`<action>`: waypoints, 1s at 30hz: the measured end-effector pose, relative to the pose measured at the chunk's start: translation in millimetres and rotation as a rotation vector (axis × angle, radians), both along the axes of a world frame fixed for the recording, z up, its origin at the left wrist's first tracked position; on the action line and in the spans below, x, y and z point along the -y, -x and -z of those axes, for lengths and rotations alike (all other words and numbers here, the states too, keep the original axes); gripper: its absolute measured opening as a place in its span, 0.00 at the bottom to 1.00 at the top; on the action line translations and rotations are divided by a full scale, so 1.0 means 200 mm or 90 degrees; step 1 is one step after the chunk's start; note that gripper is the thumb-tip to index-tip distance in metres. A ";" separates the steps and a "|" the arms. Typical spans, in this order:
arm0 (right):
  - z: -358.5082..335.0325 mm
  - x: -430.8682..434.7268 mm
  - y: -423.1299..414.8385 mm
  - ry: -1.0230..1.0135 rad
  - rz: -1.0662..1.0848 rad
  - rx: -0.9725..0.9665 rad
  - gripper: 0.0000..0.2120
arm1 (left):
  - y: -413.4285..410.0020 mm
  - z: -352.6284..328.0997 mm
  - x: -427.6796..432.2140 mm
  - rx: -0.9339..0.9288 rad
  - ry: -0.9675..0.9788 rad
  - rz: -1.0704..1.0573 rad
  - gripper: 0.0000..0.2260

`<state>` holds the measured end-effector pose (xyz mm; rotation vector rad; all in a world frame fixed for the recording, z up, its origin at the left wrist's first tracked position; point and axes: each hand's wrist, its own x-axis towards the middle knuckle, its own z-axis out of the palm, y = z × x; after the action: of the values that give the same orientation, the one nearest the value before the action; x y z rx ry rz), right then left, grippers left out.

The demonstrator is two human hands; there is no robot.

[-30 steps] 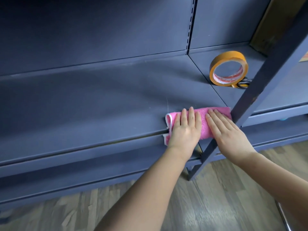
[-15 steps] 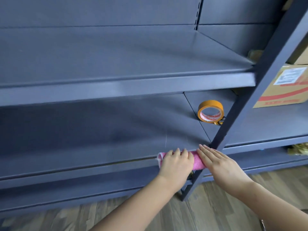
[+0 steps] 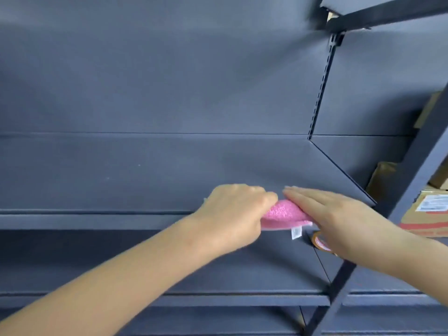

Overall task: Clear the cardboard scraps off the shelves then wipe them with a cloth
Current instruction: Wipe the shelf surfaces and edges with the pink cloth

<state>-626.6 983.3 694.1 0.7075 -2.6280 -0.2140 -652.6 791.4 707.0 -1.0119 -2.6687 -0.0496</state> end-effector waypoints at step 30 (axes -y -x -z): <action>0.28 0.39 0.68 0.075 0.115 0.376 0.25 | 0.58 0.34 0.23 0.202 0.113 -0.255 0.27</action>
<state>-761.8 904.9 639.0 0.5520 -3.2361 0.1236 -768.9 745.1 638.7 -0.5308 -3.1639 0.1220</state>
